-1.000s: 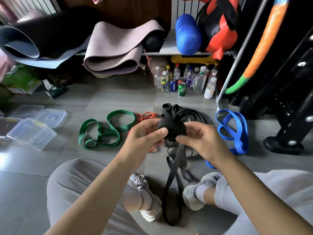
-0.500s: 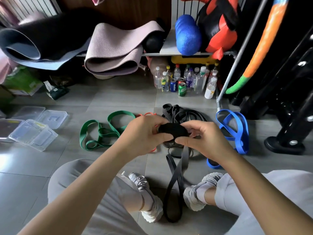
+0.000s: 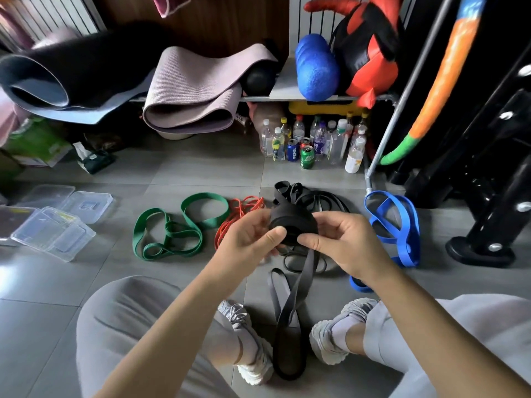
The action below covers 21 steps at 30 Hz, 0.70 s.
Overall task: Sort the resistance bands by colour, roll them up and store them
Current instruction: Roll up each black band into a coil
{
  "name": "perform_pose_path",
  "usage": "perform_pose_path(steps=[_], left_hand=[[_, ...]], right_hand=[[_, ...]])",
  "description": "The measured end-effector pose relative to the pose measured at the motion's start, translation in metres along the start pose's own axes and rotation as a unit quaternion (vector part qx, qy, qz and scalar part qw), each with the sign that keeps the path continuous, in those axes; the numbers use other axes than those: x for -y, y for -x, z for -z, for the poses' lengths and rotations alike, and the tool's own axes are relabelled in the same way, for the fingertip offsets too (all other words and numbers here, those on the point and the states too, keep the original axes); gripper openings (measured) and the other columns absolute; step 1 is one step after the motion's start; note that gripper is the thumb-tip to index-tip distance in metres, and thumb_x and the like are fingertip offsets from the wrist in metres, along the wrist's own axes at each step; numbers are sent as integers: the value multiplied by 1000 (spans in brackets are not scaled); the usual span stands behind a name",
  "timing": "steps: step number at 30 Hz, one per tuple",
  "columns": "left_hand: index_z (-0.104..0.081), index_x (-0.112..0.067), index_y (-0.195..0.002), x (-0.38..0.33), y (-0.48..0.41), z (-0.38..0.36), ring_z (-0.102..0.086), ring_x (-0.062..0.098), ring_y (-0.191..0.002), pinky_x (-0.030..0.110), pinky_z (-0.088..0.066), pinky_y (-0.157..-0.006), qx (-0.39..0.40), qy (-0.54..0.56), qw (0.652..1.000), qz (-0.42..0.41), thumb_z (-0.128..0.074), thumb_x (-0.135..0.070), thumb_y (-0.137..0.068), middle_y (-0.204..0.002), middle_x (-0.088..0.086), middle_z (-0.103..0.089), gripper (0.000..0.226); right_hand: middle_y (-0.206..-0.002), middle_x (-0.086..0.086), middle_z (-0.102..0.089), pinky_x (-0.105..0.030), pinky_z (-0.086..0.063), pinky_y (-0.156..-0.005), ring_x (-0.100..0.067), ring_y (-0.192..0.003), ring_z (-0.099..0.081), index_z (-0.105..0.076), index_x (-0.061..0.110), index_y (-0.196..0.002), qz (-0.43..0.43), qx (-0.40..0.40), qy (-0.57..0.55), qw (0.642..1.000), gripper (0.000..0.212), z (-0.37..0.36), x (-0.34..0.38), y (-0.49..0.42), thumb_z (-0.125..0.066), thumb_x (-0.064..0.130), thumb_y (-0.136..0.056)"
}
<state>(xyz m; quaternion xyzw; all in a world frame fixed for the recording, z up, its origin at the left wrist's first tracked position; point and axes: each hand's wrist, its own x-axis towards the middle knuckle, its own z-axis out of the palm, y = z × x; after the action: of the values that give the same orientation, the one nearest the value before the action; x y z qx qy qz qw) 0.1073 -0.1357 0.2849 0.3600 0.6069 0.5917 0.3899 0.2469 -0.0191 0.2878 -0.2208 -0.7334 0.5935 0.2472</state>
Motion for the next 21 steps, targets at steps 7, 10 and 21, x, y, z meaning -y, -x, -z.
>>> perform_pose_path(steps=[7,10,21], left_hand=[[-64,-20,-108,-46,-7,11,-60,21,-84,32,-47,-70,44,-546,817,-182,-64,-32,-79,-93,-2,-65,32],[-67,-32,-93,-49,-9,15,-65,21,-77,34,-53,-72,-1,-402,908,-121,-72,-16,-77,-81,-2,-69,22],[-64,-11,-99,-15,-1,-4,-66,22,-78,29,-57,-72,-42,131,990,28,-72,-8,-74,-87,8,-71,26]], right_hand=[[-76,-6,-71,-46,-52,-69,-24,-72,-66,-71,20,-90,35,35,236,970,21,3,8,-9,-79,24,-71],[-82,0,-71,-38,-55,-76,-19,-76,-67,-70,24,-88,38,10,161,986,24,7,17,-9,-81,20,-68],[-76,13,-73,-13,-51,-72,1,-75,-67,-66,15,-88,1,-34,-120,992,32,-2,11,-7,-65,-13,-73]])
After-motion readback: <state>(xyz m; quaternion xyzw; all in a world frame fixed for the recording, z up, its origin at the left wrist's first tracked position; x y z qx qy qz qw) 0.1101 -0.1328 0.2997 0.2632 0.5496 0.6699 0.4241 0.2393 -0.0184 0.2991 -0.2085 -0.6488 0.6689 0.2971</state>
